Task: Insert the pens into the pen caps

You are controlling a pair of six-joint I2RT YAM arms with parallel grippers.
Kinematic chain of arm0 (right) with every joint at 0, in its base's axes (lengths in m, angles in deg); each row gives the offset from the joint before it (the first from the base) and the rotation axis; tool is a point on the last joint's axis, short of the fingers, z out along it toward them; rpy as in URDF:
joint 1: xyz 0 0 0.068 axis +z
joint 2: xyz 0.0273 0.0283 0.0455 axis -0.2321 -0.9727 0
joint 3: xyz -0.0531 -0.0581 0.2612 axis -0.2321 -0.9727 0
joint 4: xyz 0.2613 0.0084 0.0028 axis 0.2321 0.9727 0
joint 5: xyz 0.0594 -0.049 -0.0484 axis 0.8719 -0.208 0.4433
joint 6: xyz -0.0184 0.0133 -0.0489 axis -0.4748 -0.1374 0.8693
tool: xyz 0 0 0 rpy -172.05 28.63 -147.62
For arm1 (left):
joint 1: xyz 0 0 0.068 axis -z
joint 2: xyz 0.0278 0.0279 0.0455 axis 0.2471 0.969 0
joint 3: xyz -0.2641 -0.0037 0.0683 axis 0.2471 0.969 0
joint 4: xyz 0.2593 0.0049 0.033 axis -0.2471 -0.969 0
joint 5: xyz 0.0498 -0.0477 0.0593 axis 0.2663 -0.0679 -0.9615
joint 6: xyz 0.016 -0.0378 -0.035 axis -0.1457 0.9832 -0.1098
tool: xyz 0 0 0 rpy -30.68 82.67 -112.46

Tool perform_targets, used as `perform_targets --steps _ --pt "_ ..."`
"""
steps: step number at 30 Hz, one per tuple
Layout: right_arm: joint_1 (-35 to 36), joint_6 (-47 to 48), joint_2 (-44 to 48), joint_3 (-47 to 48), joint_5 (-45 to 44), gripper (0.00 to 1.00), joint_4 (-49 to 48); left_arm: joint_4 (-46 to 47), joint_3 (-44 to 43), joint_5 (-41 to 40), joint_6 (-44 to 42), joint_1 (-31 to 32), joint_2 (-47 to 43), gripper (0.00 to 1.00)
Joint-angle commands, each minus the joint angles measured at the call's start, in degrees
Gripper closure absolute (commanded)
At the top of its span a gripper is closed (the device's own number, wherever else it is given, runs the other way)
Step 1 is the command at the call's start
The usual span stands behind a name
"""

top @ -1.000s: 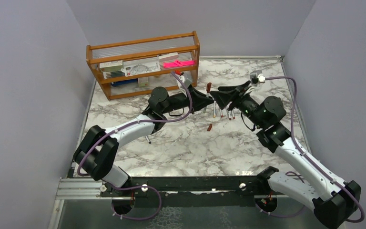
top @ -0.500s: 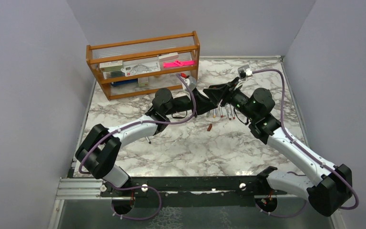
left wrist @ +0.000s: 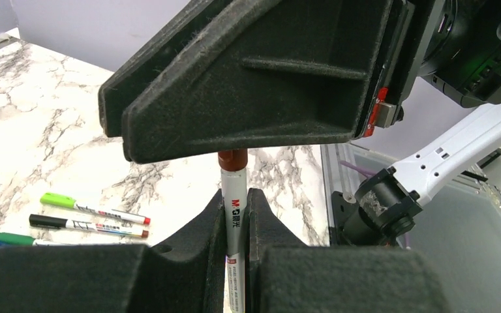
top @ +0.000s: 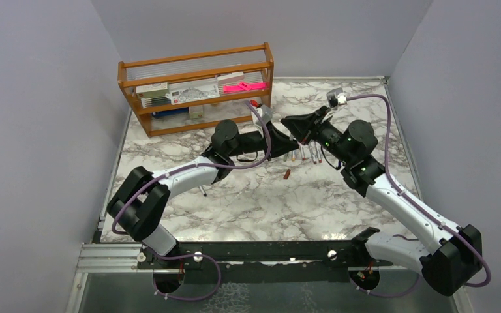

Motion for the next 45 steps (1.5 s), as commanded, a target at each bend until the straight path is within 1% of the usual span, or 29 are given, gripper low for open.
perform_targets --steps 1,5,10,14,20,27,32,35,37,38,41,42,45 --pt "0.31 0.10 0.33 1.02 1.31 0.99 -1.71 1.48 -1.96 1.39 -0.43 0.51 -0.61 1.00" --pt "0.31 0.42 0.43 -0.47 2.18 0.99 -0.38 1.42 -3.51 1.36 -0.59 0.54 -1.18 1.00" --pt "0.32 0.53 2.31 -3.71 3.52 0.99 2.29 -0.61 -8.18 2.99 -2.23 0.34 -1.41 1.00" --pt "0.31 -0.61 4.21 -5.76 3.91 0.99 4.35 -1.26 -11.24 2.60 -3.94 0.27 -1.52 1.00" --pt "0.33 -2.71 5.66 -8.77 4.01 0.99 5.08 -1.29 -15.66 2.59 -5.18 0.21 -1.69 1.00" --pt "0.32 -5.52 4.39 -10.88 5.43 0.99 3.92 -1.58 -19.00 1.14 -7.28 0.21 -3.35 1.00" --pt "0.31 -5.74 4.19 -10.08 4.61 0.99 3.94 -2.91 -19.79 0.76 -8.47 0.08 -2.91 1.00" --pt "0.33 -5.63 5.20 -7.97 0.73 0.99 5.51 -3.43 -17.18 -0.26 -8.21 -0.06 -2.00 1.00" --pt "0.33 -4.74 6.92 -5.88 -5.54 0.94 8.26 -3.25 -13.55 -1.87 -7.70 0.02 -1.61 1.00" --pt "0.33 -4.40 8.78 -5.07 -9.54 0.87 9.13 -2.89 -11.68 -3.10 -6.94 0.03 -1.28 1.00" --pt "0.31 -1.52 13.67 -3.69 -20.85 0.61 10.19 -2.39 -6.70 -4.46 -5.70 0.04 -0.44 1.00" --pt "0.31 -0.38 15.00 -2.88 -24.09 0.57 10.76 -2.36 -5.19 -5.09 -5.55 0.05 -0.29 1.00" --pt "0.33 2.07 18.04 -1.29 -33.52 0.56 13.40 -3.42 -2.14 -7.61 -5.53 0.03 1.06 1.00"
